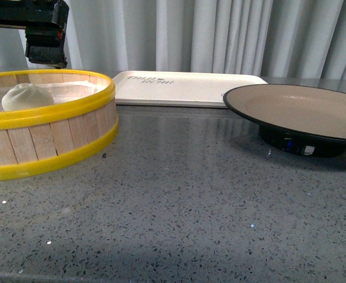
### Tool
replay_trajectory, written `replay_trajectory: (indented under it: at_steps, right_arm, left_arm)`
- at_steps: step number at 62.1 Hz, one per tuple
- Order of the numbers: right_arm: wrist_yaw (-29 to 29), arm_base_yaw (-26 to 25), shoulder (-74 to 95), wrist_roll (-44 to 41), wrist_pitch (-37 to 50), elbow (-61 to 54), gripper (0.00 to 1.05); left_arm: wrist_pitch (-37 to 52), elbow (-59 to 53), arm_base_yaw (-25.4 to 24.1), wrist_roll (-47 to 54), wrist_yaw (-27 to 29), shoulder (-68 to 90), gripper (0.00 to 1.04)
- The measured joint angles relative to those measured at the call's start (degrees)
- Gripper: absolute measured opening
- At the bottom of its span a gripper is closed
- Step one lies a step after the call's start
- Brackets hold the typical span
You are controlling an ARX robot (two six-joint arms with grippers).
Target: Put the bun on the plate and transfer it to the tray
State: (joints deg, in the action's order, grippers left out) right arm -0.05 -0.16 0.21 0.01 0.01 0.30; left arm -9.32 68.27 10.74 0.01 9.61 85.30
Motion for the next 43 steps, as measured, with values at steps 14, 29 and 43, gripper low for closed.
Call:
replay_trajectory:
  at_steps: [14, 29, 43]
  right_arm:
    - [0.0, 0.0, 0.0, 0.0, 0.0, 0.0, 0.96]
    - [0.0, 0.0, 0.0, 0.0, 0.0, 0.0, 0.96]
    - [0.0, 0.0, 0.0, 0.0, 0.0, 0.0, 0.96]
  left_arm:
    - [-0.7, 0.5, -0.4, 1.7, 2.0, 1.7, 0.98]
    - [-2.5, 0.5, -0.6, 3.6, 3.7, 2.3, 0.98]
    - [-3.7, 0.5, -0.9, 4.3, 3.4, 2.8, 0.98]
